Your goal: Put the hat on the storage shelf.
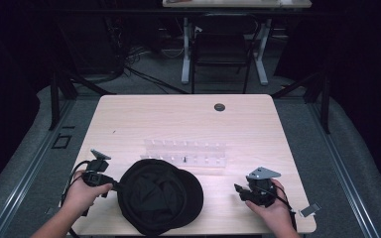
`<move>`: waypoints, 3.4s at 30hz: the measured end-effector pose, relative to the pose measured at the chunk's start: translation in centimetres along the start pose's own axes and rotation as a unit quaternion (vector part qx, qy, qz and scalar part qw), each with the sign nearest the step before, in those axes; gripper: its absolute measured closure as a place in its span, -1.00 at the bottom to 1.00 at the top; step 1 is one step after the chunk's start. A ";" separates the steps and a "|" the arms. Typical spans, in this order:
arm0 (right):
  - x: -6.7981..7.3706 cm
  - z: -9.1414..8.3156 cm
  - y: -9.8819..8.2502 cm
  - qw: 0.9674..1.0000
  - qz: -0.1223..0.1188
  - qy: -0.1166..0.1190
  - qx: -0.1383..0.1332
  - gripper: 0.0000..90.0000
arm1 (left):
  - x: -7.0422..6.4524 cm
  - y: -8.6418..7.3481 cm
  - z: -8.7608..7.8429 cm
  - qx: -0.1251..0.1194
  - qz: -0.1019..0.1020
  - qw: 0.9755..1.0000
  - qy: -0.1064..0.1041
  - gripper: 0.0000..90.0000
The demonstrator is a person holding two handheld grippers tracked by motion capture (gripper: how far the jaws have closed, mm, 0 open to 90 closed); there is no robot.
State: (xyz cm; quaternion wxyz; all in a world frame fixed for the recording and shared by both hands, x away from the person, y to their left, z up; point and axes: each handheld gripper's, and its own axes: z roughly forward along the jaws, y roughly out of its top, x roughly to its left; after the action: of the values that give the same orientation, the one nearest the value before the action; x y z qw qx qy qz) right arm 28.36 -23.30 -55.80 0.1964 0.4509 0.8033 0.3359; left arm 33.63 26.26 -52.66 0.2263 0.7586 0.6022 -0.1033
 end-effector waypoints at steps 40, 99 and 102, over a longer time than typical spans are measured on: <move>-0.1 0.0 0.0 1.000 -0.001 0.000 0.003 -0.01 | -1.5 1.1 -4.3 0.021 -0.049 0.995 -0.086 0.88; -0.3 -0.1 -0.1 1.000 0.004 -0.003 -0.001 -0.01 | -9.5 3.9 -12.6 0.019 -0.030 0.995 -0.095 0.88; -0.3 -0.1 -0.1 1.000 0.005 -0.001 -0.001 -0.01 | -9.3 3.9 -12.6 0.017 -0.039 0.992 -0.116 0.88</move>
State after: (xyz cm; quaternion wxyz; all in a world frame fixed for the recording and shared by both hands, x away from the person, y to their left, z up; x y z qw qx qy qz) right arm 28.39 -23.64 -55.76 0.1961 0.4553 0.8004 0.3371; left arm 33.58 23.41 -36.82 0.2779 0.7213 0.5989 -0.2096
